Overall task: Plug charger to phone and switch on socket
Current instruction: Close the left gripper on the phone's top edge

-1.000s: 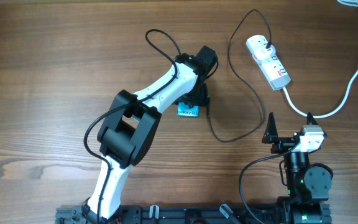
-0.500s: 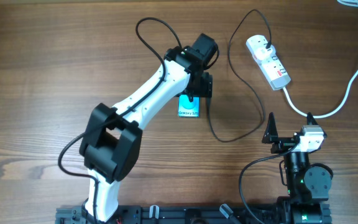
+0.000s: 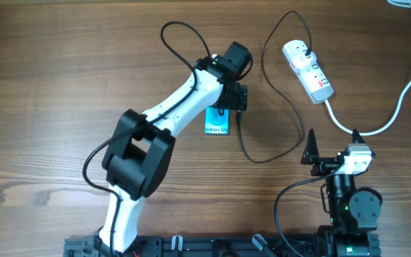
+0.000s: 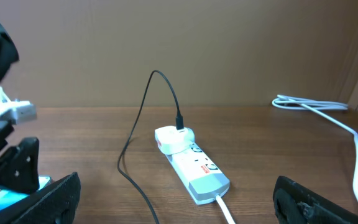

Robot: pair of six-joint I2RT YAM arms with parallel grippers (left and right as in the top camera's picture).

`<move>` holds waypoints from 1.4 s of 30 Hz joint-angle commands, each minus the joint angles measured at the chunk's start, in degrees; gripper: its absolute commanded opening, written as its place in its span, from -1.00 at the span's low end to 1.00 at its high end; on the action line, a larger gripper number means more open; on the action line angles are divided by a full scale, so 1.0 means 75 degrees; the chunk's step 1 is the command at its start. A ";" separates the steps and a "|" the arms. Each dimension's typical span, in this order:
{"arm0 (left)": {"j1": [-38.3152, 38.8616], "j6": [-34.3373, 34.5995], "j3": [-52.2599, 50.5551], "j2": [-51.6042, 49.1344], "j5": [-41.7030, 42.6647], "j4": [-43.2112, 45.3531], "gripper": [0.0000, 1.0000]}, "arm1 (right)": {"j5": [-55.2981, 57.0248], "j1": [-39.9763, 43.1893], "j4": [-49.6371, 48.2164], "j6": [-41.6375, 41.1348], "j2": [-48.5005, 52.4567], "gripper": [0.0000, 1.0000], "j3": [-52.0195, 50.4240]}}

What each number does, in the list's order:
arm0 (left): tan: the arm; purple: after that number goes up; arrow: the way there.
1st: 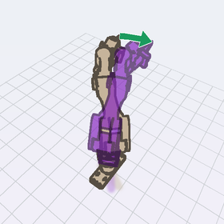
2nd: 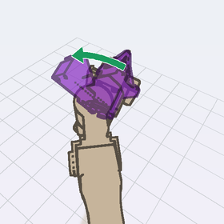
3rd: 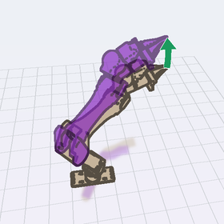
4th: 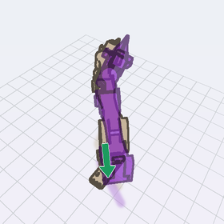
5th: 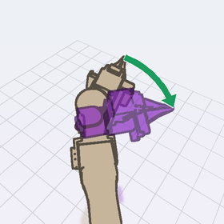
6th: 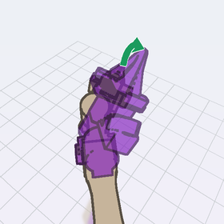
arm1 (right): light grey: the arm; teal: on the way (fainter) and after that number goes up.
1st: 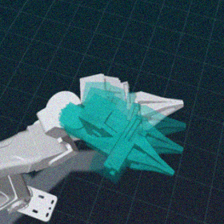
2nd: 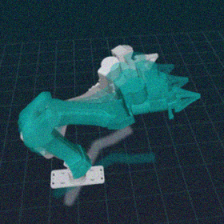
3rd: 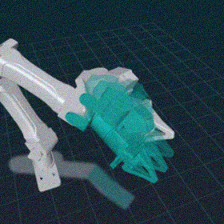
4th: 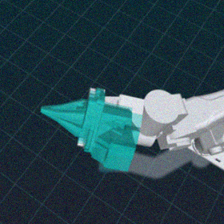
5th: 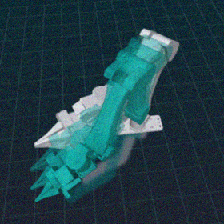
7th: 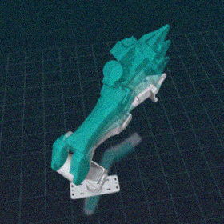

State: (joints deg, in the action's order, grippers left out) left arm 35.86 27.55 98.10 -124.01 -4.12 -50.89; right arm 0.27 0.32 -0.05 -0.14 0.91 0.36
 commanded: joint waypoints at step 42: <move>-0.0166 0.0052 0.0023 -0.0714 0.0845 -0.0338 0.41 | 0.0076 0.0035 -0.0050 0.0012 -0.0015 0.99 -0.0009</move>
State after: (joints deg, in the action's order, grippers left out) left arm 34.44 27.53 98.37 -129.19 -1.83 -52.84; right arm 0.27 0.34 -0.03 -0.14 0.91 0.36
